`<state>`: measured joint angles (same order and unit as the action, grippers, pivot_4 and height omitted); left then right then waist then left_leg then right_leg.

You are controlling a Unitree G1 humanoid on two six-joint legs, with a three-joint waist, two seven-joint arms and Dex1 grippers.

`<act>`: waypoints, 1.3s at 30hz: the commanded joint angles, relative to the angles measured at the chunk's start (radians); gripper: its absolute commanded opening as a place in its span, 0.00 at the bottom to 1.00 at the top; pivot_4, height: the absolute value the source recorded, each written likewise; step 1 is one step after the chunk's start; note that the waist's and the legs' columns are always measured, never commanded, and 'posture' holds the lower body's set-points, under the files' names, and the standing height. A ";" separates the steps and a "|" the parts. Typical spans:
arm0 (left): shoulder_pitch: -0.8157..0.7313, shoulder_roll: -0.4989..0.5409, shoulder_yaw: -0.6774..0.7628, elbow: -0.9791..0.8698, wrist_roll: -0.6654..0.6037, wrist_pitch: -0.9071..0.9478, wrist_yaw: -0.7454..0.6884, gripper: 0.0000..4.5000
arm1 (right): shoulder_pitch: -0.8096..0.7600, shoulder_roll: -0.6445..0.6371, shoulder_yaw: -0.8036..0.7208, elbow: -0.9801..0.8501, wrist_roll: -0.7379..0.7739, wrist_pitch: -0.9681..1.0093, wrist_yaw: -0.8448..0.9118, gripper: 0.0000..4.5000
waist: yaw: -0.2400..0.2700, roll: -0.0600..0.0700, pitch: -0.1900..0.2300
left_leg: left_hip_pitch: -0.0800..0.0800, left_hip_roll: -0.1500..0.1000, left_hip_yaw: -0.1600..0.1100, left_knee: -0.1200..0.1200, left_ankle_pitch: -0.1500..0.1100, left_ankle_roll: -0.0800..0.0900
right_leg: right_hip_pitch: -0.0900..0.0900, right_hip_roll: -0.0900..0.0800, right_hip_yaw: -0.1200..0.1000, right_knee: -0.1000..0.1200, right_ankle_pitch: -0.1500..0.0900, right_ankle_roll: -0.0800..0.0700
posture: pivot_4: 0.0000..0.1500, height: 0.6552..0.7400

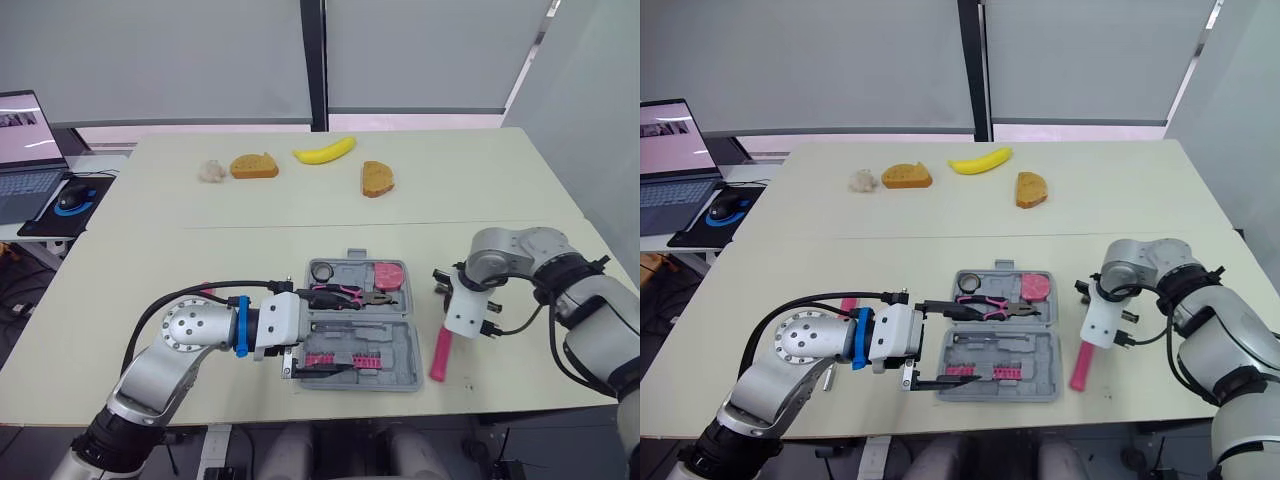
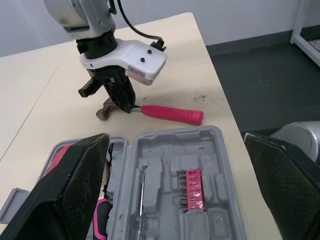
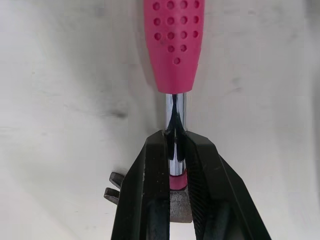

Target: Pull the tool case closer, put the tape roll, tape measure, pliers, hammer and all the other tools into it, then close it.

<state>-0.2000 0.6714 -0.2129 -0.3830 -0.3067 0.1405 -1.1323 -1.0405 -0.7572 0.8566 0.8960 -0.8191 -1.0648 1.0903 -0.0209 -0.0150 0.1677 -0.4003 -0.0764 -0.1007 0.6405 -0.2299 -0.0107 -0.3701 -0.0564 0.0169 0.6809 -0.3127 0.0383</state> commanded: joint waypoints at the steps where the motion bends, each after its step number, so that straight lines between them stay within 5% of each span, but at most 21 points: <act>1: -0.021 -0.010 -0.010 0.006 0.002 -0.033 -0.011 1.00 | 0.020 -0.075 -0.030 -0.054 0.070 -0.038 0.065 0.05 | -0.004 0.000 0.000 | 0.000 0.000 0.000 0.000 0.000 0.000 | 0.000 0.000 0.000 0.000 0.000 0.000 | 1.00 1.00; 6: -0.032 -0.022 -0.019 0.029 0.003 -0.053 -0.019 1.00 | 0.105 -0.223 -0.089 -0.215 0.255 0.015 0.216 0.05 | -0.008 0.002 0.001 | 0.000 0.001 0.000 0.000 -0.002 0.003 | 0.000 0.000 0.000 0.000 0.000 0.000 | 1.00 1.00; 11: -0.038 -0.030 -0.020 0.055 0.007 -0.083 -0.020 1.00 | 0.315 -0.449 -0.243 -0.456 0.528 0.298 0.353 0.05 | -0.005 0.005 0.002 | 0.000 0.001 0.000 0.000 -0.002 0.004 | 0.000 0.000 0.000 0.000 0.000 0.000 | 1.00 1.00; 16: -0.033 -0.031 -0.010 0.074 0.007 -0.108 -0.017 1.00 | 0.499 -0.540 -0.399 -0.616 0.650 0.570 0.354 0.05 | -0.009 0.006 0.002 | 0.000 0.002 0.000 0.000 -0.003 0.005 | 0.000 0.000 0.000 0.000 0.000 0.000 | 1.00 1.00; 31: -0.032 -0.018 0.008 0.103 0.005 -0.129 -0.023 1.00 | 0.747 -0.570 -0.660 -1.006 0.803 1.176 0.373 0.05 | 0.006 0.008 0.002 | -0.001 0.002 0.001 0.000 -0.003 0.005 | 0.000 -0.001 -0.001 0.000 0.000 -0.001 | 1.00 1.00; 39: -0.043 -0.020 0.009 0.108 0.002 -0.128 -0.021 1.00 | 0.856 -0.422 -0.841 -1.170 0.974 1.834 0.170 0.05 | 0.010 0.007 0.002 | -0.001 0.002 0.000 0.000 -0.003 0.005 | 0.000 -0.001 -0.001 0.000 0.000 -0.001 | 1.00 1.00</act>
<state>-0.2324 0.6486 -0.2276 -0.2631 -0.2945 0.0259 -1.1502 -0.1871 -1.1756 0.0662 -0.2264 0.1160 0.6623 1.2969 -0.0112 -0.0078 0.1694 -0.4018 -0.0743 -0.1007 0.6407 -0.2327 -0.0061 -0.3701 -0.0571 0.0159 0.6808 -0.3131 0.0377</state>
